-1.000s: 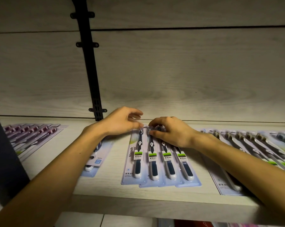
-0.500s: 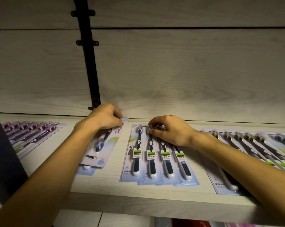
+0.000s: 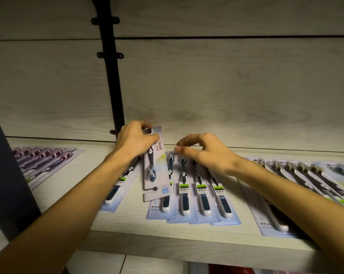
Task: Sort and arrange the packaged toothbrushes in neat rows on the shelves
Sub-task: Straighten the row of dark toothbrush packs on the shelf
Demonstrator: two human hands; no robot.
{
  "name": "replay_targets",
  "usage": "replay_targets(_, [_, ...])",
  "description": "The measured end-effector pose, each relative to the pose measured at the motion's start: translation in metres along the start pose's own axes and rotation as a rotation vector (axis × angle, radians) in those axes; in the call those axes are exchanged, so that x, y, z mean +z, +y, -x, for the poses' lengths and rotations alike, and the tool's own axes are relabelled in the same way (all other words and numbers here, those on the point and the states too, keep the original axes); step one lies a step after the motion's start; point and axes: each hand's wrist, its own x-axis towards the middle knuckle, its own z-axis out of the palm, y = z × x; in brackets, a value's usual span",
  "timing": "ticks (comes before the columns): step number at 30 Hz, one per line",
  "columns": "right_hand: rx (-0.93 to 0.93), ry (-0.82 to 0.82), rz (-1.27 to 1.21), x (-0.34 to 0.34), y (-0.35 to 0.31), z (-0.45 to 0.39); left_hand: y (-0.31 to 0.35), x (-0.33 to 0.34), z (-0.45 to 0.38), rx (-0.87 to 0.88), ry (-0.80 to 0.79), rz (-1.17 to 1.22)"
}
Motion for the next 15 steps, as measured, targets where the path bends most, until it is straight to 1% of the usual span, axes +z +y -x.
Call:
replay_targets(1, [0.003, 0.003, -0.063, 0.000, -0.005, 0.001, 0.000, 0.002, 0.000, -0.002, 0.014, 0.000])
replay_targets(3, [0.016, -0.017, -0.064, 0.001, -0.016, 0.005, 0.000, 0.003, 0.001, -0.011, 0.042, 0.017])
replay_targets(6, [0.003, -0.082, 0.142, 0.004, -0.028, 0.014, 0.000, 0.004, 0.004, 0.009, 0.100, -0.011])
replay_targets(8, [-0.004, -0.096, 0.268, 0.010, -0.035, 0.020, 0.002, 0.003, 0.007, 0.043, 0.145, -0.030])
replay_targets(10, [-0.036, -0.062, 0.348, 0.019, -0.041, 0.023, 0.004, 0.004, 0.011, 0.092, 0.174, -0.053])
replay_targets(12, [-0.069, -0.005, 0.409, 0.026, -0.046, 0.024, 0.006, 0.007, 0.013, 0.119, 0.167, -0.074])
replay_targets(15, [0.006, -0.046, 0.325, 0.022, -0.049, 0.022, 0.006, 0.008, 0.011, 0.116, 0.147, -0.104])
